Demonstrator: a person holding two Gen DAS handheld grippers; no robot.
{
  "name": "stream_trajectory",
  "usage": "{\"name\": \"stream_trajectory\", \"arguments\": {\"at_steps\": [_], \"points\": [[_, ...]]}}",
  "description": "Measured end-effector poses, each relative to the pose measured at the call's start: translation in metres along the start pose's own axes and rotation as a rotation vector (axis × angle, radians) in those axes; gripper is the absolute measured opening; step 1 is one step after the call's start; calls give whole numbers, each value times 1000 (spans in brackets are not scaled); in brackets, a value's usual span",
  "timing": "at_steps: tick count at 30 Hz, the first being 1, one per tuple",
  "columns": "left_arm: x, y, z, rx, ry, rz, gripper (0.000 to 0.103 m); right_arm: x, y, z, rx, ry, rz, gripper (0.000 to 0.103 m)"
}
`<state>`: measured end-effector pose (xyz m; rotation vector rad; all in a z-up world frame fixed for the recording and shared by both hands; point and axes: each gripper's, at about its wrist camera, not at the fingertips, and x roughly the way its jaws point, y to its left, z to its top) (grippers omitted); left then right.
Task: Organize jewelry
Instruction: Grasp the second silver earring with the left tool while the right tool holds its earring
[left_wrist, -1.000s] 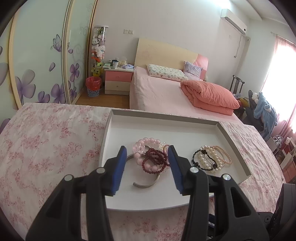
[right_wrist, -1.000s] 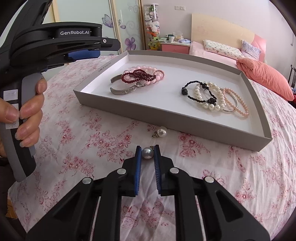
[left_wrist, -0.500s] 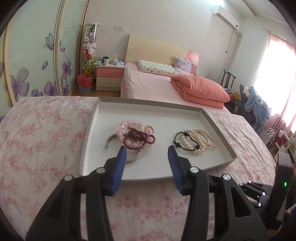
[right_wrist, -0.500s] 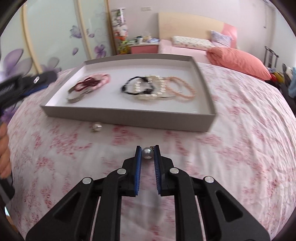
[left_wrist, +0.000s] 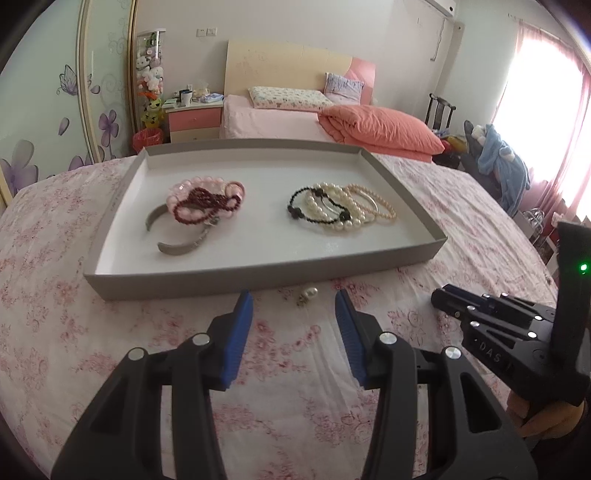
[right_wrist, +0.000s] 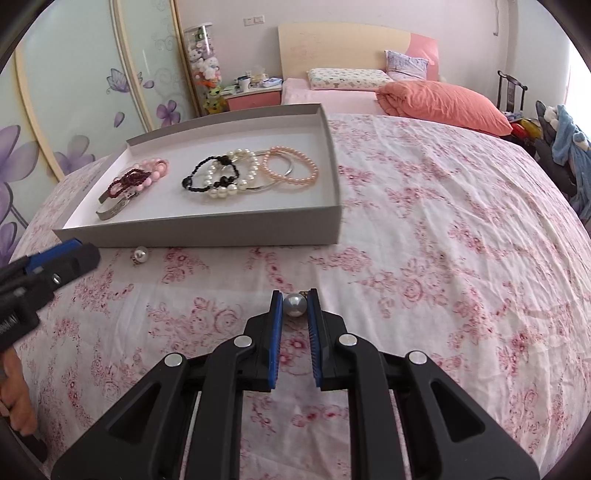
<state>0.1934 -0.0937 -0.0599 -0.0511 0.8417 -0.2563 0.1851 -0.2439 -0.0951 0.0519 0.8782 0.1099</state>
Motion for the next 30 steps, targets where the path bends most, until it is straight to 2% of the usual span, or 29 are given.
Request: {"name": "stream_trajectory", "arguments": {"at_steps": [8, 16, 26, 30], "points": [[33, -13, -2, -12, 86, 71, 46, -2, -5, -2, 13, 0, 17, 14], [42, -19, 4, -44, 76, 138, 43, -3, -7, -3, 20, 0, 27, 14], [44, -19, 6, -76, 58, 225, 14, -3, -6, -3, 18, 0, 27, 15], [43, -19, 5, -68, 53, 227, 14, -3, -6, -4, 17, 0, 27, 15]]}}
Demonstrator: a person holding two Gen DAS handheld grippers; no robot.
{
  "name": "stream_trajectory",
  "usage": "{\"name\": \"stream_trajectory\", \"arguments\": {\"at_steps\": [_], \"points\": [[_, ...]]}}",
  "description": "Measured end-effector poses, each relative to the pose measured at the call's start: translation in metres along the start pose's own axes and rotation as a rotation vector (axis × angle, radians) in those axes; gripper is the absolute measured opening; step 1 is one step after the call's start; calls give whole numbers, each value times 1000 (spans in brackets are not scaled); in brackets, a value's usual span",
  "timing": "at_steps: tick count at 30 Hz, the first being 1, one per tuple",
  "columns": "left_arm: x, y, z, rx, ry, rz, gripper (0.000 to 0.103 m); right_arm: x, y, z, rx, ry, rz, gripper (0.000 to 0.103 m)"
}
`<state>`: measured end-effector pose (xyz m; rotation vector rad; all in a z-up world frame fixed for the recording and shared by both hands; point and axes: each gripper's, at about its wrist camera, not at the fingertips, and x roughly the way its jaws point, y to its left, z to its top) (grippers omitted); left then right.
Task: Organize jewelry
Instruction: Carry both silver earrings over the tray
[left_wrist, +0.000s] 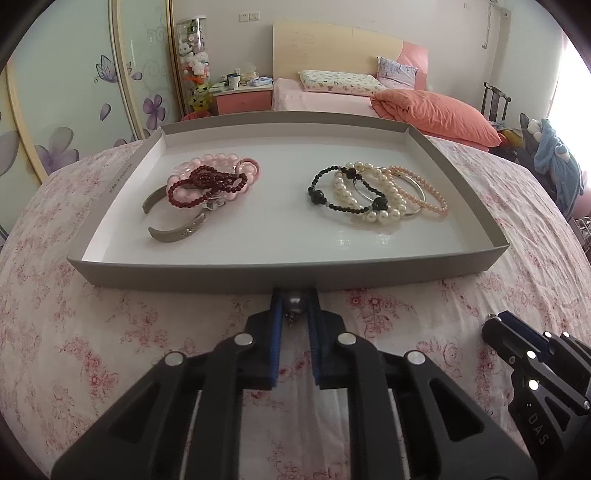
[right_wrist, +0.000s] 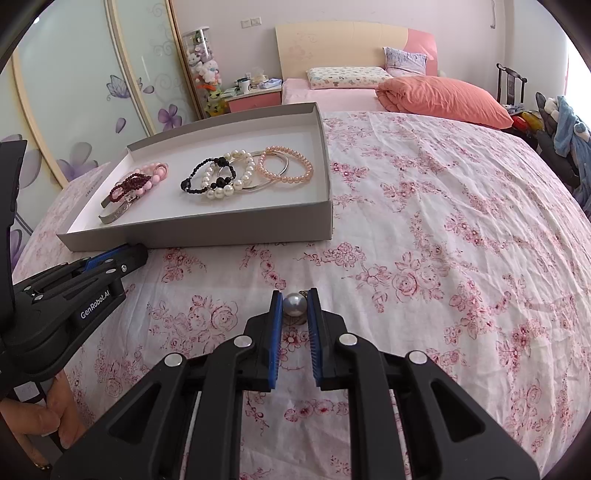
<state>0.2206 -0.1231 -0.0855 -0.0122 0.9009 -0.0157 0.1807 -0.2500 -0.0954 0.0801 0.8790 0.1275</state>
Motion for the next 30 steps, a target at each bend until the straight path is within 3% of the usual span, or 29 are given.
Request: {"name": "stream_trajectory", "arguments": {"at_steps": [16, 30], "points": [[-23, 64, -26, 8, 0, 35, 14, 1, 14, -1, -34, 5, 13, 14], [-34, 90, -34, -45, 7, 15, 14, -3, 36, -8, -63, 7, 47, 14]]}}
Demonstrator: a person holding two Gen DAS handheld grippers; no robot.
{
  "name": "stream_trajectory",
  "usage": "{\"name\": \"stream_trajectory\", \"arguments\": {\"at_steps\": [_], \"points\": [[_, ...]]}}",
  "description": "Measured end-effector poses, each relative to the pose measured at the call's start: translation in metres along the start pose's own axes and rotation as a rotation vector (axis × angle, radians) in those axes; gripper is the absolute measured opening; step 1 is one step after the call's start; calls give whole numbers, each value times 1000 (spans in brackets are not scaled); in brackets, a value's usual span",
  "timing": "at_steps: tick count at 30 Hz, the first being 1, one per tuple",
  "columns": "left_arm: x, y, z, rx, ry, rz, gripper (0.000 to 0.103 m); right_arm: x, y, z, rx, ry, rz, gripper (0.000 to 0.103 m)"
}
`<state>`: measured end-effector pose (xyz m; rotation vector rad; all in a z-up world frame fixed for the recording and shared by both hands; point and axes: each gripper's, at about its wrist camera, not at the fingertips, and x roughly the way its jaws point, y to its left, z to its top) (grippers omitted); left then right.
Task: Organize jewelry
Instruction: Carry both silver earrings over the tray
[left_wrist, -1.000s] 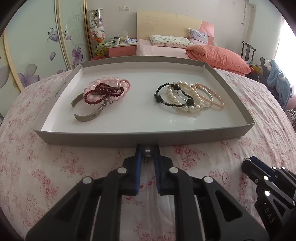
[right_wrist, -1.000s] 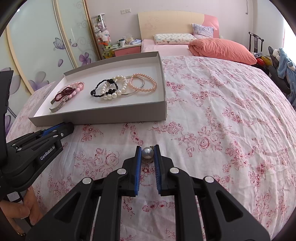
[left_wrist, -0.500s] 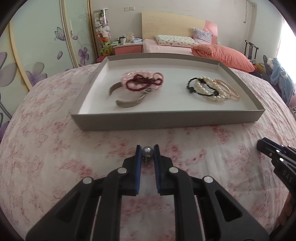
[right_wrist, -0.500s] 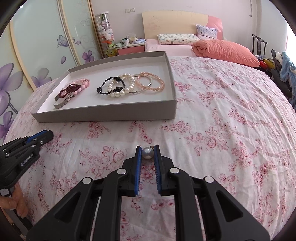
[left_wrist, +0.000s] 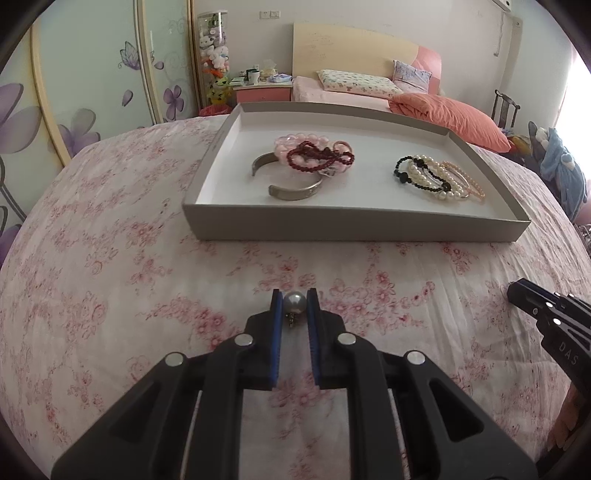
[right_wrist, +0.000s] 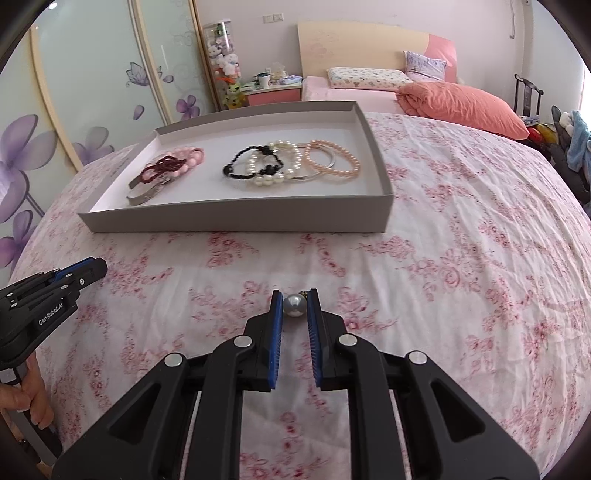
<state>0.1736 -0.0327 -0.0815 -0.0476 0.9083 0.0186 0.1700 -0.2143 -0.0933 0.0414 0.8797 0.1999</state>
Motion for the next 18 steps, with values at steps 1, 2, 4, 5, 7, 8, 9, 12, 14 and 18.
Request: {"name": "stream_trajectory", "arguments": {"at_steps": [1, 2, 4, 5, 7, 8, 9, 12, 14, 18], "points": [[-2, 4, -1, -9, -2, 1, 14, -2, 2, 0, -1, -3, 5, 14], [-4, 8, -1, -15, -7, 2, 14, -3, 5, 0, -3, -8, 10, 14], [-9, 14, -1, -24, -21, 6, 14, -8, 9, 1, -8, -25, 23, 14], [-14, 18, -1, -32, -37, 8, 14, -11, 11, 2, -10, -36, 29, 14], [-23, 24, 1, -40, -68, 11, 14, -16, 15, 4, -13, -56, 37, 14], [-30, 26, 3, -42, -89, 13, 14, -20, 16, 6, -15, -68, 41, 14], [-36, 28, 4, -43, -111, 14, 14, -25, 19, 8, -20, -87, 44, 14], [-54, 31, 11, -35, -180, 25, 14, -34, 24, 14, -26, -132, 52, 14], [-67, 31, 15, -26, -237, 33, 14, -42, 26, 19, -29, -169, 57, 14], [-87, 28, 22, -2, -334, 42, 14, -60, 31, 29, -42, -271, 52, 14]]}}
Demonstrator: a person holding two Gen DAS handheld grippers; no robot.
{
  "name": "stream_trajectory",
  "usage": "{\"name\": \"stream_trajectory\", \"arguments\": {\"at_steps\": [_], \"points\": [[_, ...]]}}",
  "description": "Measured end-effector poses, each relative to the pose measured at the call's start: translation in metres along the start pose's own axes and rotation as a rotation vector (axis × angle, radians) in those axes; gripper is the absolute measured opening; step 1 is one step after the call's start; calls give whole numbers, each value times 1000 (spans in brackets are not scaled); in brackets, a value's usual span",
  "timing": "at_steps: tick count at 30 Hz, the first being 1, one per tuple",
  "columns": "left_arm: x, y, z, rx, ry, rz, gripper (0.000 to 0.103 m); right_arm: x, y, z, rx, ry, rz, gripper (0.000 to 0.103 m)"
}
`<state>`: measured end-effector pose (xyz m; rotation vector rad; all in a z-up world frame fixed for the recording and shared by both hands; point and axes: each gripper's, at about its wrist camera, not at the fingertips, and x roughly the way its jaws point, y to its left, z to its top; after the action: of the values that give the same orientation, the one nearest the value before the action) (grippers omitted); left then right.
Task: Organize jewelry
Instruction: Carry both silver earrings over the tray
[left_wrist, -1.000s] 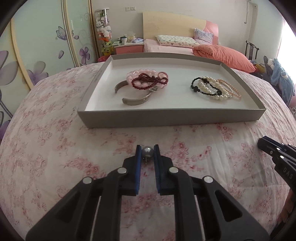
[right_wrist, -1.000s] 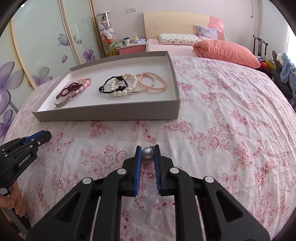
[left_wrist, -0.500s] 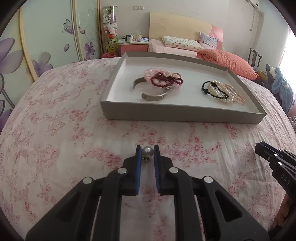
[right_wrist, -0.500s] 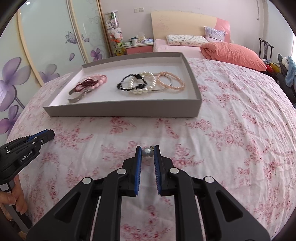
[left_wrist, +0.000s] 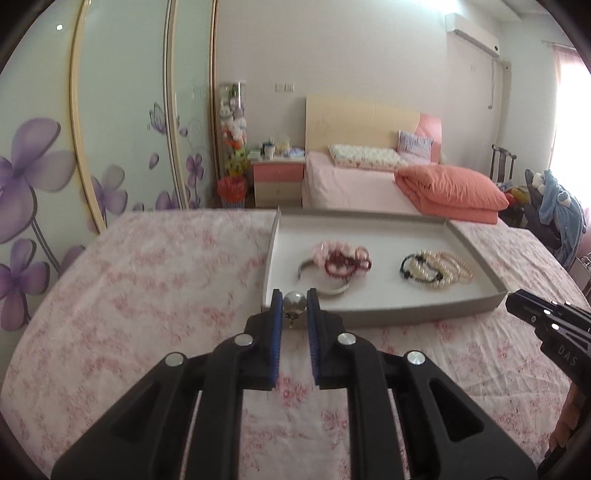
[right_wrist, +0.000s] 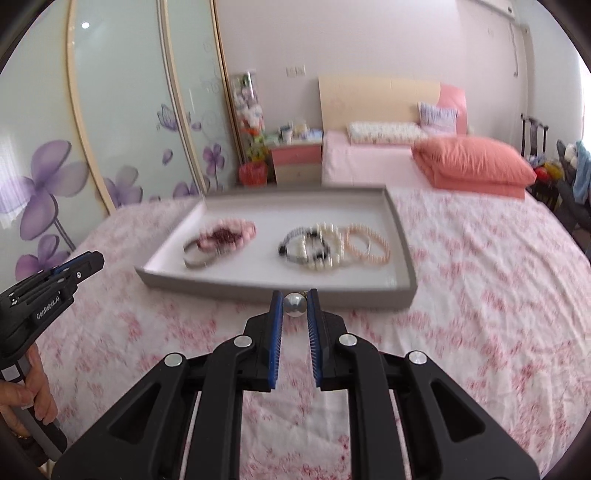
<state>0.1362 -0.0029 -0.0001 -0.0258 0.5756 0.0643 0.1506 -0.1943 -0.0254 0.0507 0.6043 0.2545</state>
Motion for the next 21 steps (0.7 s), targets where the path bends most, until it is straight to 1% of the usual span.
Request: {"name": "stream_trajectory", "arguments": {"at_steps": [3, 5, 10, 15, 21], "points": [[-8, -4, 7, 21, -58, 3, 14, -8, 2, 13, -10, -69, -4, 14], [-11, -6, 11, 29, -82, -2, 14, -11, 3, 20, -13, -102, -5, 14], [-11, -11, 19, 33, -104, -18, 14, -14, 5, 33, -10, -169, -11, 14], [-6, -18, 23, 41, -120, -45, 14, -9, 4, 40, -12, -191, -15, 14], [0, -20, 28, 22, -134, -108, 14, -6, 3, 42, -14, -207, -22, 14]]}}
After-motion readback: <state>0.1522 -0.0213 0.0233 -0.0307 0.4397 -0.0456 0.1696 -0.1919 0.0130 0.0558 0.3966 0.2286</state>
